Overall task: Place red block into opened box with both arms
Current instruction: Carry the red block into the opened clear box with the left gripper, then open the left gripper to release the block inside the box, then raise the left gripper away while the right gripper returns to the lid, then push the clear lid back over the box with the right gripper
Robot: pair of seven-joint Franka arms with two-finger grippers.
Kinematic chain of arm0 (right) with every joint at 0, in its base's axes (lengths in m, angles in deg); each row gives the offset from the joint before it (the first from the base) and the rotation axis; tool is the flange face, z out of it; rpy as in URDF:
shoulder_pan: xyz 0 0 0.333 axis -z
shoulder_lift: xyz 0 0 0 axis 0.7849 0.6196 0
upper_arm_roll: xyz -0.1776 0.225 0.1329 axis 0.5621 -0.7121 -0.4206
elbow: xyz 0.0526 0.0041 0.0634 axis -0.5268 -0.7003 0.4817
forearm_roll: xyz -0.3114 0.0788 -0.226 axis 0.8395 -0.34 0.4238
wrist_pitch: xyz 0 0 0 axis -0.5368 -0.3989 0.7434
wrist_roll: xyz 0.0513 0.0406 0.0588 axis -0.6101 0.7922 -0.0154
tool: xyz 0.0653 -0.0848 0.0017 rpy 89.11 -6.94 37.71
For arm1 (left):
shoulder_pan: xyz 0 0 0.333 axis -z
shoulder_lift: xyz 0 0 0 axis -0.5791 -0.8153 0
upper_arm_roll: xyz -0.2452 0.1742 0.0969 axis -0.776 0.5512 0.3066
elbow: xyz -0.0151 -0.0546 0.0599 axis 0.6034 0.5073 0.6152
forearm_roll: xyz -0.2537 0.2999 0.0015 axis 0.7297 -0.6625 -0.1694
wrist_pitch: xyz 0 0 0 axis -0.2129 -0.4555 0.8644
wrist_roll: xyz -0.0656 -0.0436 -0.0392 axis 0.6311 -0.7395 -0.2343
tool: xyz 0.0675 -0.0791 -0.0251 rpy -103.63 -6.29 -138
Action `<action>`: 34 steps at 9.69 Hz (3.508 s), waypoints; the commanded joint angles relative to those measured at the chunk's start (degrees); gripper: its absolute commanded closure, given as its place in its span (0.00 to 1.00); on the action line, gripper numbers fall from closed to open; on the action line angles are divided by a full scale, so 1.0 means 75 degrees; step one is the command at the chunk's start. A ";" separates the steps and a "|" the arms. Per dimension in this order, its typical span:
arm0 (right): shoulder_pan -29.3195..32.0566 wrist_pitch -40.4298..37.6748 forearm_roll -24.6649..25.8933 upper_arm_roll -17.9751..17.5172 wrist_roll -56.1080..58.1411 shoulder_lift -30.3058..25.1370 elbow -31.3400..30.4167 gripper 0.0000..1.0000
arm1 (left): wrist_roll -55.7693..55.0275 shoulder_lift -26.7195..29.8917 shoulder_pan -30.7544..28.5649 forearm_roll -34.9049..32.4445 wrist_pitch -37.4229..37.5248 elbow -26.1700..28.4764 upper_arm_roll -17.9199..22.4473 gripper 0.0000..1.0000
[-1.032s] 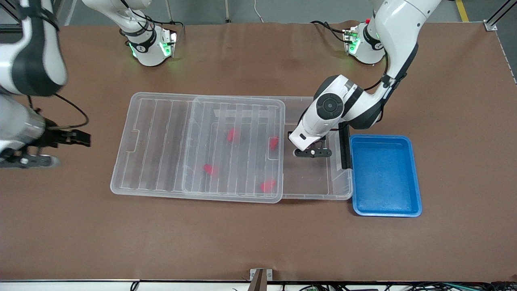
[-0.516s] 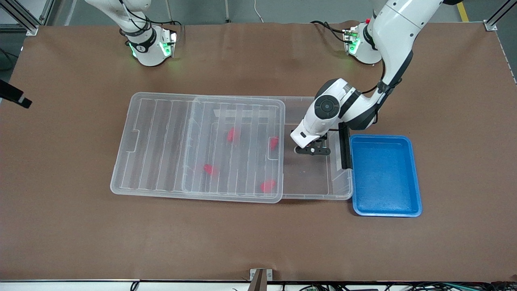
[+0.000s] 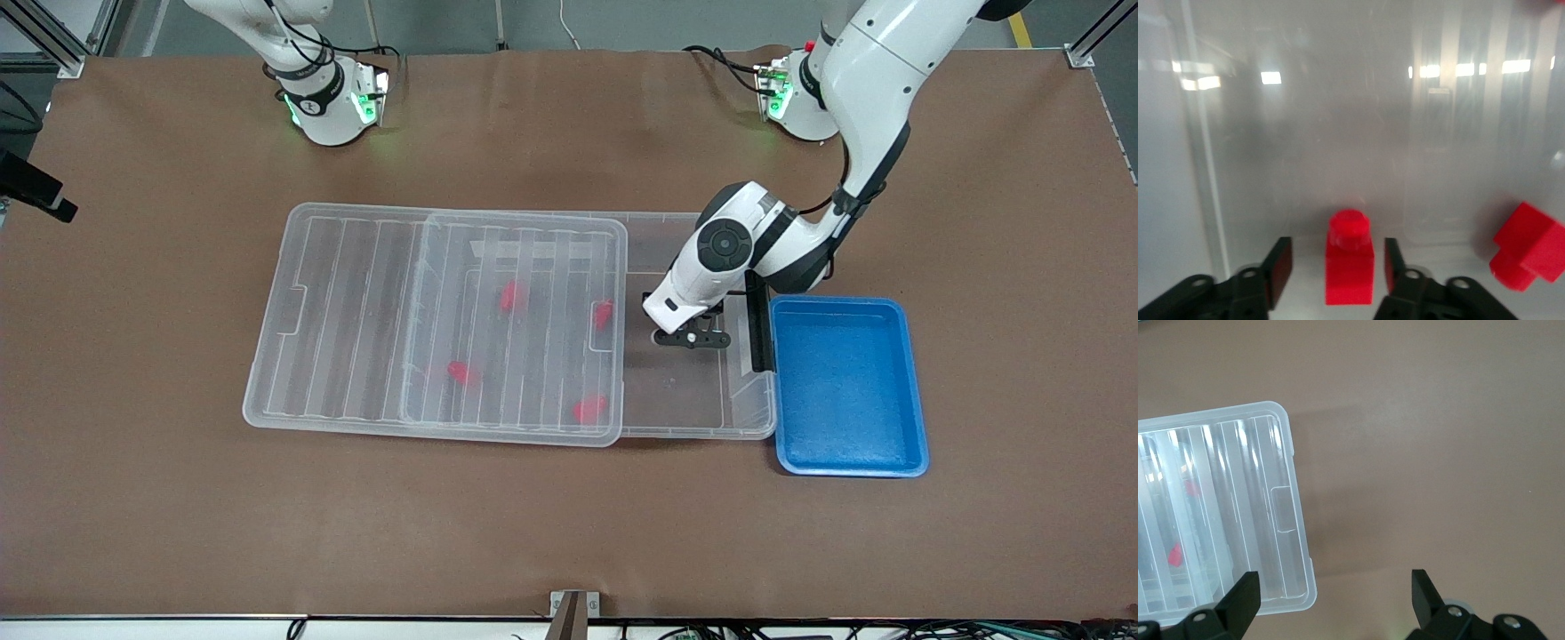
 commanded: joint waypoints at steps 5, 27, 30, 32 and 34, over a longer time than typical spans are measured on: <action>-0.0058 -0.0181 0.0046 0.0001 -0.0126 0.0303 0.0482 0.00 | -0.0066 0.1280 -0.0086 -0.0044 0.3361 -0.2126 -0.0021 0.00; -0.0445 0.4448 -0.1006 -0.0349 0.2370 0.1838 -0.4030 1.00 | 0.5221 0.5288 -0.1072 0.1631 0.7069 -0.2237 0.2849 0.00; -0.0620 0.4412 -0.1302 -0.0526 0.2253 0.1885 -0.3983 1.00 | 0.5208 0.5173 -0.1070 0.1620 0.7023 -0.2295 0.2792 0.00; -0.0738 0.3923 -0.1628 -0.0526 0.2218 0.1873 -0.3727 1.00 | 0.5208 0.5125 -0.1059 0.1631 0.6964 -0.2342 0.2768 0.00; -0.1146 0.3955 -0.1724 -0.0526 0.1810 0.1943 -0.3620 1.00 | 0.5197 0.5090 -0.1093 0.1631 0.6952 -0.2342 0.2768 0.00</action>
